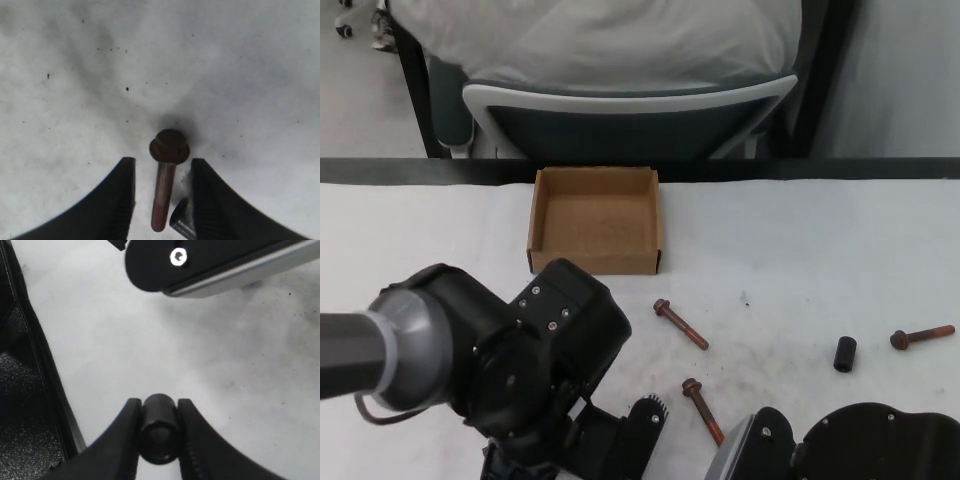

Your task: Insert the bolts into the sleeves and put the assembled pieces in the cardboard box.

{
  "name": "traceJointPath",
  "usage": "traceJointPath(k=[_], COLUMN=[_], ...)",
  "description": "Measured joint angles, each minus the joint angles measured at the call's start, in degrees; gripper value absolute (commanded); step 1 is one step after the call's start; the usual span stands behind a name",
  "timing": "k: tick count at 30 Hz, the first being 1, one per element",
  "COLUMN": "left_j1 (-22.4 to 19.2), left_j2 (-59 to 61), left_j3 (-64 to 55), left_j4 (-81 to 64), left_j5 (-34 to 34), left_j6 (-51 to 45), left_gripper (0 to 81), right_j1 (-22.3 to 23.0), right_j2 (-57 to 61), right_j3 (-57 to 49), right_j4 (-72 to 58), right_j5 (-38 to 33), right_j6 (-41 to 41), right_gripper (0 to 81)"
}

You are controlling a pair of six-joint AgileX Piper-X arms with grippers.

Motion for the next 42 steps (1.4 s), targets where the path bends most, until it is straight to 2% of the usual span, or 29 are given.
traceJointPath(k=[10, 18, 34, 36, 42], left_j1=[2.99, 2.96, 2.96, 2.96, 2.96], left_j2=[1.48, 1.48, 3.74, 4.04, 4.86], left_j3=[0.0, 0.0, -0.92, -1.17, -1.26], left_j4=[-2.18, -2.74, -1.41, -1.16, -0.09], left_j5=[-0.03, 2.94, 2.91, 2.91, 2.91], left_j6=[1.27, 1.51, 1.49, 1.64, 1.63], left_gripper=[32.9, 32.9, 32.4, 28.0, 5.0], right_j1=[0.0, 0.0, 0.0, 0.0, 0.0], right_j2=[0.0, 0.0, 0.0, 0.0, 0.0], right_j3=[0.0, 0.0, 0.0, 0.0, 0.17], right_j4=[1.18, 1.18, 1.29, 1.27, 1.27], right_j5=[0.0, 0.0, 0.0, 0.0, 0.0], right_j6=[-0.06, -0.14, 0.06, 0.24, 0.21], right_gripper=[0.2, 0.2, 0.2, 0.2, 0.2])
